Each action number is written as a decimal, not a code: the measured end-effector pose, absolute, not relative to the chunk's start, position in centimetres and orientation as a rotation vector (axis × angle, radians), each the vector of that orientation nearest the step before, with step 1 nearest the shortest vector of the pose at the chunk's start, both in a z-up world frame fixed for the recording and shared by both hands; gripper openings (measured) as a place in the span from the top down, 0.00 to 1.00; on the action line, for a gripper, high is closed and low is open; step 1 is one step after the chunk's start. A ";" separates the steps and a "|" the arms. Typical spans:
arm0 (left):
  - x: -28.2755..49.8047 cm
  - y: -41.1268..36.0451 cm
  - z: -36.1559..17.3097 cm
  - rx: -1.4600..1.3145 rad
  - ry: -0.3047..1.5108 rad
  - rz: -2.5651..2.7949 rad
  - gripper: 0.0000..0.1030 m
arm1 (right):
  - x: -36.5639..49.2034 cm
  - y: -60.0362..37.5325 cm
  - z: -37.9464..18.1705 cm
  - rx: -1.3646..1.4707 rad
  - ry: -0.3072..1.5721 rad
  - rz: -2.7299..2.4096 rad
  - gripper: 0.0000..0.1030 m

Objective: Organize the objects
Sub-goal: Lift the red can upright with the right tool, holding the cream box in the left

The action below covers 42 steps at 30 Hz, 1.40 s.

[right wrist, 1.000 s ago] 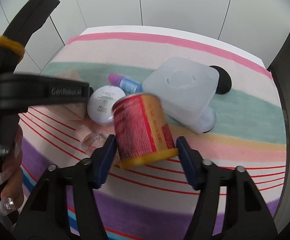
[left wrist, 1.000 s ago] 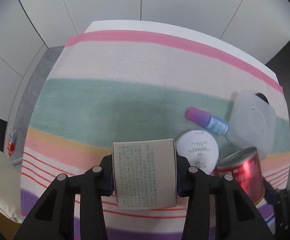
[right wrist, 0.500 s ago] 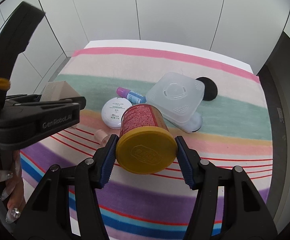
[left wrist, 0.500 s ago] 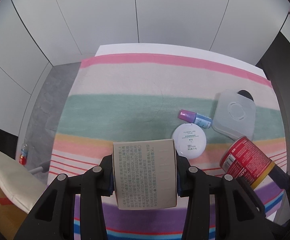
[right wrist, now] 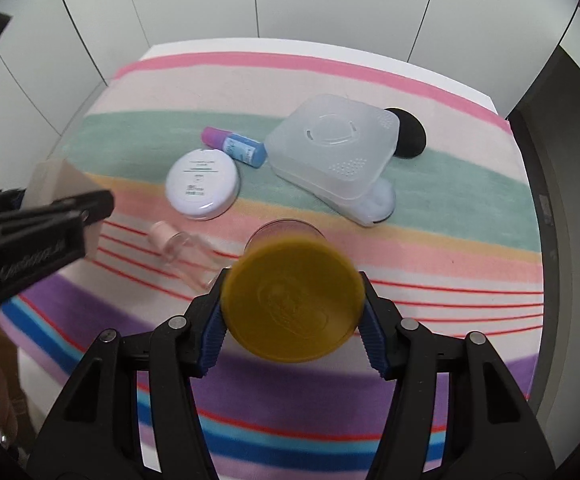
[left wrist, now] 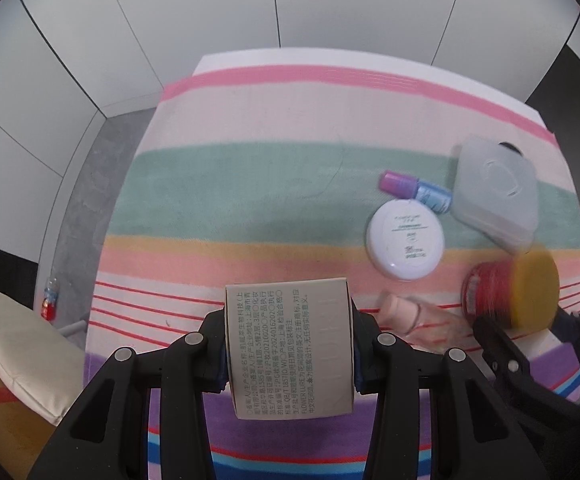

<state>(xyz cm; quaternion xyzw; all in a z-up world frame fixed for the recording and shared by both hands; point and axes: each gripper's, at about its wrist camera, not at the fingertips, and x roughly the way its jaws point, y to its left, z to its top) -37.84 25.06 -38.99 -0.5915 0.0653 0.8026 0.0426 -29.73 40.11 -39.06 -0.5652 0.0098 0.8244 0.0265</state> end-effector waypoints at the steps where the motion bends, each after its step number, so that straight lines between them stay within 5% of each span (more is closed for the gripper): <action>1: -38.0 25.0 -39.4 -1.818 0.200 2.451 0.57 | -30.2 40.1 -39.4 -1.760 0.043 2.547 0.41; 21: -37.6 25.4 -38.6 -1.788 0.216 2.451 0.57 | -29.7 41.5 -39.0 -1.719 0.130 2.561 0.53; 23: -37.4 25.5 -37.4 -1.764 0.219 2.467 0.57 | -29.5 41.4 -37.8 -1.708 0.123 2.575 0.65; 24: -37.3 25.5 -36.7 -1.752 0.219 2.476 0.57 | -29.3 41.4 -37.3 -1.706 0.121 2.582 0.83; 27: -37.0 25.4 -35.5 -1.728 0.224 2.495 0.57 | -29.5 41.0 -36.3 -1.706 0.088 2.568 0.83; 29: -36.9 25.2 -35.1 -1.722 0.225 2.503 0.57 | -29.4 40.9 -36.1 -1.685 0.061 2.566 0.69; 31: -37.0 24.8 -35.3 -1.734 0.217 2.503 0.57 | -28.9 41.1 -36.2 -1.621 0.034 2.577 0.16; 42: -37.6 24.2 -39.5 -1.814 0.206 2.456 0.57 | -30.3 41.1 -38.7 -1.583 0.049 2.643 0.13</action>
